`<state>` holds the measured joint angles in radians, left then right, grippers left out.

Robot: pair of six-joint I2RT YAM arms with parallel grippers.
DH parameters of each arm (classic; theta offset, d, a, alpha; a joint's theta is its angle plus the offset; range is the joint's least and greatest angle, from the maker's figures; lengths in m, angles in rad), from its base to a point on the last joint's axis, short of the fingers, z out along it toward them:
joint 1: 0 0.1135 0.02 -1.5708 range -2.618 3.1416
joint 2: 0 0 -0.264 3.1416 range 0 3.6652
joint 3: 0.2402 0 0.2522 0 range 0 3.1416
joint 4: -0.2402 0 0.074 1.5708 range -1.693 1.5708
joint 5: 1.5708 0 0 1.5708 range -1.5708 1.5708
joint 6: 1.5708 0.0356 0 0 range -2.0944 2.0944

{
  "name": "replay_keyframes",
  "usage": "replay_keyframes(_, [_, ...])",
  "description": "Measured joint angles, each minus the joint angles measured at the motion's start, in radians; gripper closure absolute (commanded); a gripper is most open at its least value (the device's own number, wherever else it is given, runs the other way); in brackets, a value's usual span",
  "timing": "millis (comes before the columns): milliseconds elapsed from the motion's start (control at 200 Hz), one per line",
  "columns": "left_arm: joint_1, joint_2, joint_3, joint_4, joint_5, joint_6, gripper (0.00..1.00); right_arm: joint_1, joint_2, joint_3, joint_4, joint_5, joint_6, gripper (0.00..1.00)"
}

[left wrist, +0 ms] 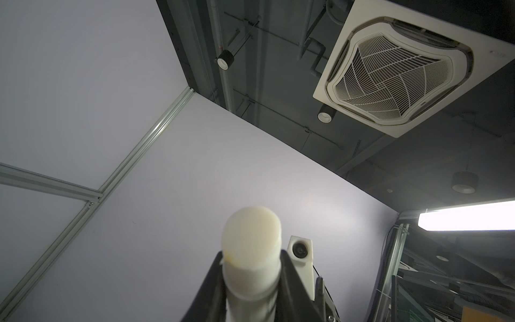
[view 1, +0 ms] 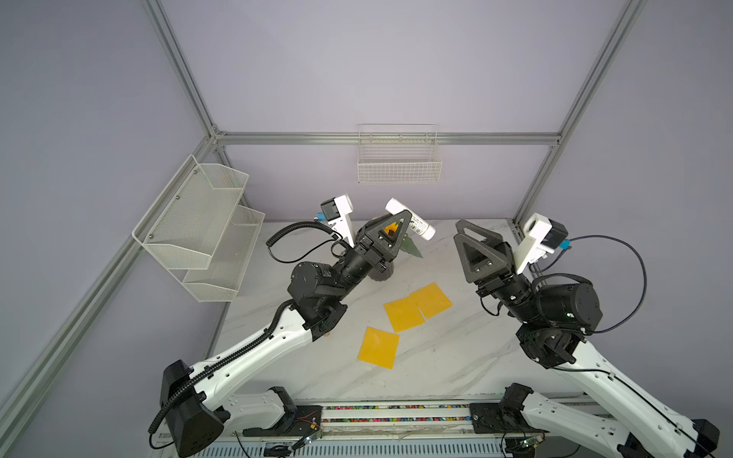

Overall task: Seal the envelope with a glue stick
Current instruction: Screw the glue stick.

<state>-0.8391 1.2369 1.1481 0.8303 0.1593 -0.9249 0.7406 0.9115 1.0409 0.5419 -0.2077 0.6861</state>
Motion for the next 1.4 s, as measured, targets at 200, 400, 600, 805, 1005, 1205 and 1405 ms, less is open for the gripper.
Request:
replay_keyframes(200, [0.002, 0.018, 0.0, 0.005, 0.002, -0.008, 1.0, -0.004, 0.09, 0.021, 0.025, -0.047, 0.42, 0.48])
replay_keyframes(400, [0.0, 0.02, 0.013, 0.023, 0.013, -0.017, 1.0, -0.005, 0.087, 0.02, 0.016, -0.057, 0.544, 0.49])
replay_keyframes(600, [-0.001, 0.019, 0.014, 0.023, 0.015, -0.017, 1.0, -0.005, 0.066, -0.001, 0.011, -0.06, 0.573, 0.49])
replay_keyframes(805, [-0.001, 0.02, 0.014, 0.021, 0.011, -0.016, 1.0, -0.005, 0.118, -0.001, 0.053, -0.121, 0.621, 0.55])
replay_keyframes(1005, [-0.001, 0.02, 0.016, 0.015, 0.009, -0.014, 1.0, -0.005, 0.14, -0.019, 0.1, -0.146, 0.661, 0.56])
replay_keyframes(1205, [-0.001, 0.02, 0.016, 0.009, 0.005, 0.001, 1.0, -0.005, 0.134, -0.047, 0.136, -0.145, 0.68, 0.61])
replay_keyframes(1405, [-0.001, 0.02, 0.016, 0.007, 0.003, 0.002, 1.0, -0.005, 0.136, -0.051, 0.164, -0.145, 0.688, 0.59])
